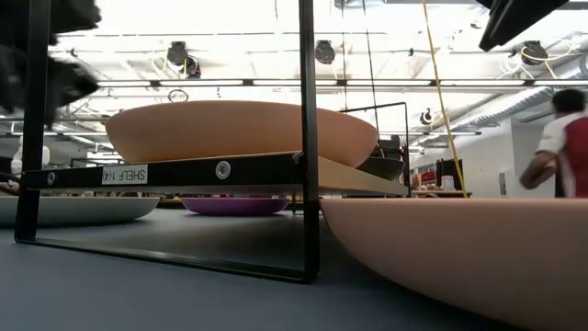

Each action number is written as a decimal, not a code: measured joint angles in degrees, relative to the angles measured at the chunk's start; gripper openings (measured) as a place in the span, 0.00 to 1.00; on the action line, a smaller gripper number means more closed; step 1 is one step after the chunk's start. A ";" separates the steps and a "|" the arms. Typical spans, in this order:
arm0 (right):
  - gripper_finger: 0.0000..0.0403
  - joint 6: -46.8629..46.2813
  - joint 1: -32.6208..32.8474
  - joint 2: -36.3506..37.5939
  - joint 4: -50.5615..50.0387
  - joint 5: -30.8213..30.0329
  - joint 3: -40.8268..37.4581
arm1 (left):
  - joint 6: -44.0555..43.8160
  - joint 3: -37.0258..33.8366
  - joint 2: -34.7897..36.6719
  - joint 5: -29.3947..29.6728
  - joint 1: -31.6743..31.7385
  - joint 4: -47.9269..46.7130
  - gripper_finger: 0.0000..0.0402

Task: Place and stack plates onto a shelf
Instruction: Stack the black plate on top of the black plate on the shelf

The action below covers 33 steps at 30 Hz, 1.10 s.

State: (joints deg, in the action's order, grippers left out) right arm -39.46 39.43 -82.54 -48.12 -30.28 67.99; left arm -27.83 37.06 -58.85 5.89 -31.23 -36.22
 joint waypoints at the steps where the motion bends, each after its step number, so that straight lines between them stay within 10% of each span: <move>1: 0.25 0.83 -0.09 0.00 0.07 0.00 0.00 | -2.16 0.00 0.00 -0.07 -1.70 -1.50 0.43; 33: 0.25 7.65 -3.36 0.00 0.26 0.48 0.00 | -44.11 -0.02 -11.98 -1.47 -24.68 -17.30 0.33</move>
State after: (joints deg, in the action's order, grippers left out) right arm -31.81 36.07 -82.54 -47.86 -29.80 67.99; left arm -71.94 37.04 -70.83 4.42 -55.91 -53.52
